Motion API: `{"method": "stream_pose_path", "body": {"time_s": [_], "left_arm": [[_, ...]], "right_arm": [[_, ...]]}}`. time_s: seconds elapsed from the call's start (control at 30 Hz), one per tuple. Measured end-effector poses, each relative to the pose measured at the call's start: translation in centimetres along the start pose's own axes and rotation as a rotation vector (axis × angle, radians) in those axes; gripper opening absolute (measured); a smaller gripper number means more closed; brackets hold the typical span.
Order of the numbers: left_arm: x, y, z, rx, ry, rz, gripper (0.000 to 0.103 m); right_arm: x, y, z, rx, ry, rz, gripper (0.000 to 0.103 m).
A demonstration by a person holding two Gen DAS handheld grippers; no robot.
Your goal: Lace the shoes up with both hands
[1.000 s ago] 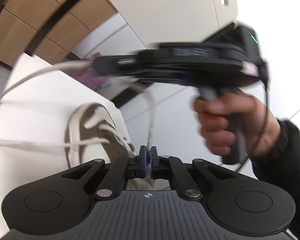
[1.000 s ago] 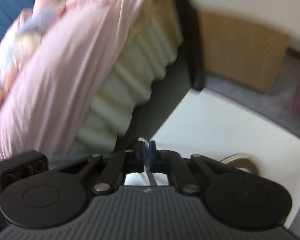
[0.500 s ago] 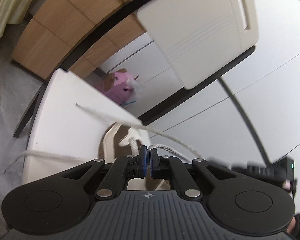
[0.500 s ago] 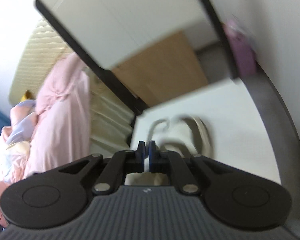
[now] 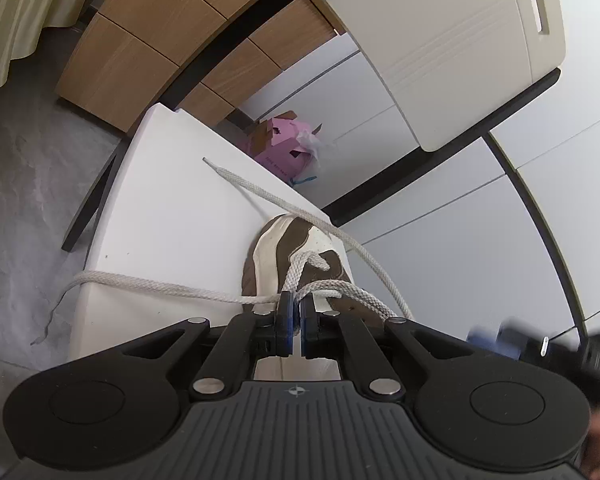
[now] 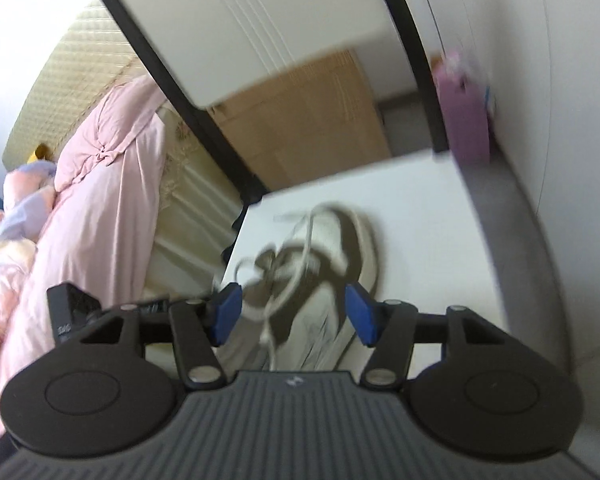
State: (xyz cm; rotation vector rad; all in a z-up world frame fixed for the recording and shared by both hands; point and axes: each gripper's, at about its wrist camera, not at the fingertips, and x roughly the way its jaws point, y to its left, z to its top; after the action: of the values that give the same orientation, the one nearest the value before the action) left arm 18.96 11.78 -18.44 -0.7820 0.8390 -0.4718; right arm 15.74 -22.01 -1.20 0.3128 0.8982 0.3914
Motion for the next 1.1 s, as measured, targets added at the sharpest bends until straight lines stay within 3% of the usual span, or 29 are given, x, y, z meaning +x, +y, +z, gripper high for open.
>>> {"method": "stream_pose_path", "body": {"time_s": [0.1, 0.27, 0.5, 0.7, 0.87, 0.93, 1.03, 1.1], "left_arm": [[0.0, -0.1, 0.0, 0.011, 0.006, -0.004, 0.003], [0.6, -0.9, 0.2, 0.045, 0.013, -0.028, 0.003], [1.7, -1.5, 0.2, 0.06, 0.051, -0.033, 0.003], [2.0, -1.7, 0.3, 0.059, 0.062, -0.032, 0.003], [2.1, -1.7, 0.4, 0.058, 0.065, -0.029, 0.003], [2.0, -1.8, 0.4, 0.062, 0.064, -0.026, 0.003], [1.8, -1.9, 0.3, 0.072, 0.061, -0.024, 0.003], [1.7, -1.9, 0.3, 0.076, 0.056, -0.019, 0.003]], "right_arm": [[2.2, 0.8, 3.8, -0.114, 0.001, 0.002, 0.059], [11.1, 3.8, 9.6, -0.386, 0.206, 0.021, 0.058], [22.8, 7.4, 11.1, -0.694, 0.436, -0.033, 0.058], [29.0, 7.4, 9.6, -0.742, 0.542, -0.061, 0.053], [28.6, 7.8, 9.9, -0.724, 0.532, -0.063, 0.048], [28.3, 8.0, 10.0, -0.716, 0.524, -0.065, 0.02], [27.8, 8.2, 10.2, -0.705, 0.511, -0.069, 0.003], [27.5, 8.4, 10.4, -0.697, 0.503, -0.071, 0.003]]}}
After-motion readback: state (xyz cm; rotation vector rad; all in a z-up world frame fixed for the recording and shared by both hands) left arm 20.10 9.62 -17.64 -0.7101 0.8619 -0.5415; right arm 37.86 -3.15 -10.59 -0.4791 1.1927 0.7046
